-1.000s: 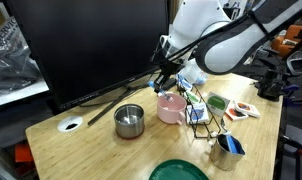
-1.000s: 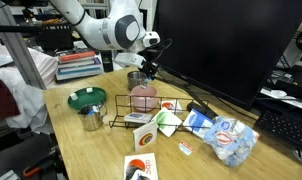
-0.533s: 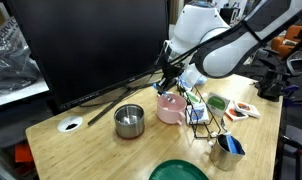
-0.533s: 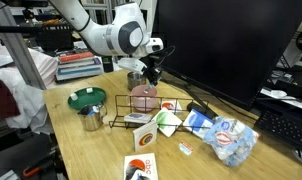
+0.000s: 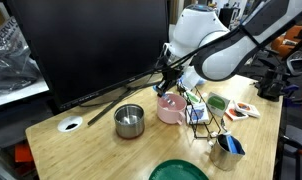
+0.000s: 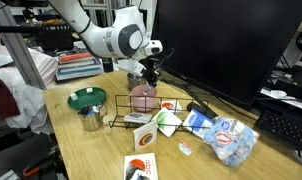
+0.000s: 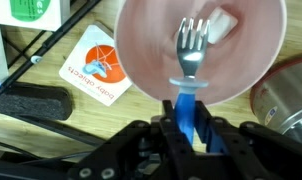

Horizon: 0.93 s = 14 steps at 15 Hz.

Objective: Remove the fork from the green plate and place it inside the pink mug

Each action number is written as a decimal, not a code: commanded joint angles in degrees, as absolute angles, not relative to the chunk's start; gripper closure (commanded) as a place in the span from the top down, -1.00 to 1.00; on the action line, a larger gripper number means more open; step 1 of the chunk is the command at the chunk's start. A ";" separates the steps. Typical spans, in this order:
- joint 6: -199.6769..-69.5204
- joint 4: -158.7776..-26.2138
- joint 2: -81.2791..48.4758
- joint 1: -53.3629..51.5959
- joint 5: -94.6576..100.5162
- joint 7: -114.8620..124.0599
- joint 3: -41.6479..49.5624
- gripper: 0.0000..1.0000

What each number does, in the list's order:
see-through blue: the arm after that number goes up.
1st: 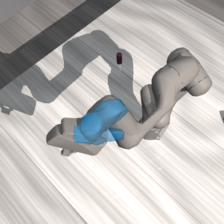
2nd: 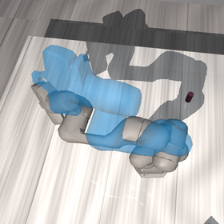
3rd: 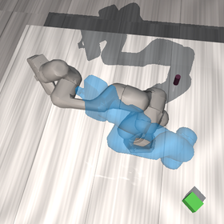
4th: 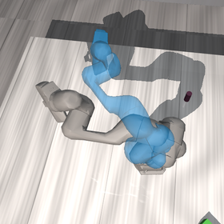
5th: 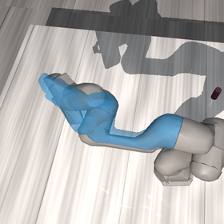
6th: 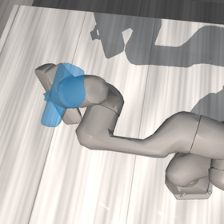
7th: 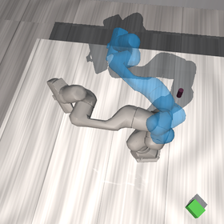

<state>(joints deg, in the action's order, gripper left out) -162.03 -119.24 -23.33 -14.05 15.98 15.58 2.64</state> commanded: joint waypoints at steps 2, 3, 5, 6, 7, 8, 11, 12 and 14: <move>-162.83 -119.47 -23.31 -14.86 15.79 15.79 3.57 0.27; -162.70 -119.43 -23.29 -14.87 15.81 15.76 3.56 0.42; -162.70 -119.42 -23.17 -14.99 15.98 15.80 3.66 0.70; -162.72 -119.46 -23.03 -15.09 16.15 15.84 3.76 0.81; -162.78 -119.54 -22.79 -15.29 16.48 16.00 3.99 0.94; -162.91 -119.60 -22.60 -15.36 16.62 16.02 4.05 0.99; -163.64 -119.87 -21.60 -15.61 16.97 16.20 4.26 1.00; -164.07 -120.04 -21.14 -15.62 16.94 16.01 4.17 1.00; -164.82 -120.43 -20.06 -15.99 17.34 15.73 4.18 1.00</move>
